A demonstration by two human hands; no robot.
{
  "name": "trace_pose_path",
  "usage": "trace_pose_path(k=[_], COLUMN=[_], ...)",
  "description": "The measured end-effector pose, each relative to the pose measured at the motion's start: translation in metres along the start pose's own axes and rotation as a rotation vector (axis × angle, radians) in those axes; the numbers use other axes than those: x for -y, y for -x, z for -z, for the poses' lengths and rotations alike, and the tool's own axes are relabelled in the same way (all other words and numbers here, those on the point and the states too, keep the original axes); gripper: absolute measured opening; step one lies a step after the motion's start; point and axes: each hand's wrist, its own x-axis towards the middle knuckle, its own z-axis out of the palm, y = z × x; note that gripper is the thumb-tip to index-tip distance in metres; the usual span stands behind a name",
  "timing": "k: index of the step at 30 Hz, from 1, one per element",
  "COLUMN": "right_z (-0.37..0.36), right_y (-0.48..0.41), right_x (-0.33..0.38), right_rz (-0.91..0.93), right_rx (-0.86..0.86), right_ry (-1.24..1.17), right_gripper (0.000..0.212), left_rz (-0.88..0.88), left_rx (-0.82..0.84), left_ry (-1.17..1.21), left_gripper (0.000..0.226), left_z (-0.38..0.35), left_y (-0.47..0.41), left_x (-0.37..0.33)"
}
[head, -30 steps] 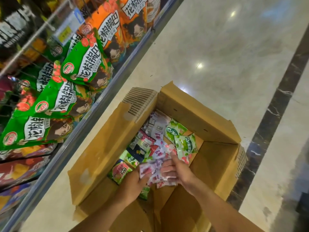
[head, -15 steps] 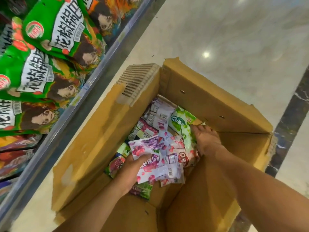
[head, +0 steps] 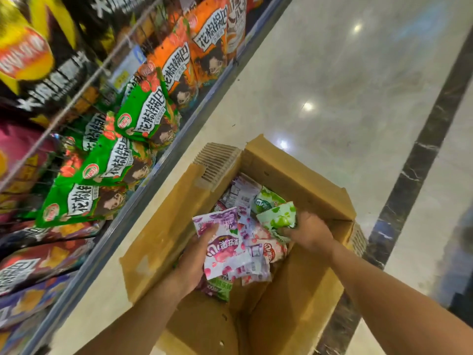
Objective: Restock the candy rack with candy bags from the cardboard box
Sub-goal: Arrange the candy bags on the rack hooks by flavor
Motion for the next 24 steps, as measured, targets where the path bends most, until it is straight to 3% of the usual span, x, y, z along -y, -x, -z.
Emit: trace_pose_path(k=[2,7,12,15,21,24], right_z=[0.02,0.072,0.134,0.174,0.22,0.234], right_y=[0.029,0.112,0.202,0.259,0.364,0.411], right_x=[0.017,0.062,0.101,0.127,0.168,0.187], right_rz=[-0.003,-0.1,-0.124,-0.084,-0.029,0.011], right_rx=[-0.005,-0.152,-0.27,-0.329,-0.384,-0.423], right_ry=[-0.269,-0.708,-0.982,-1.03,-1.008,-1.06], right_gripper=[0.034,0.027,0.027,0.019,0.033,0.035], left_rz=[-0.036,-0.018,-0.022,-0.096,-0.198,-0.271], left_rx=[-0.014,-0.164,-0.051,0.066,0.113,0.119], left_ry=[0.024,0.021,0.05,0.045,0.005,0.028], left_gripper=[0.069,0.061,0.023,0.033,0.071,0.052], left_z=[-0.013,-0.031,-0.04,-0.041,-0.04,-0.048], left_y=[0.03,0.114,0.218,0.275,0.385,0.43], left_x=[-0.025,-0.079,-0.137,-0.162,-0.21,-0.233])
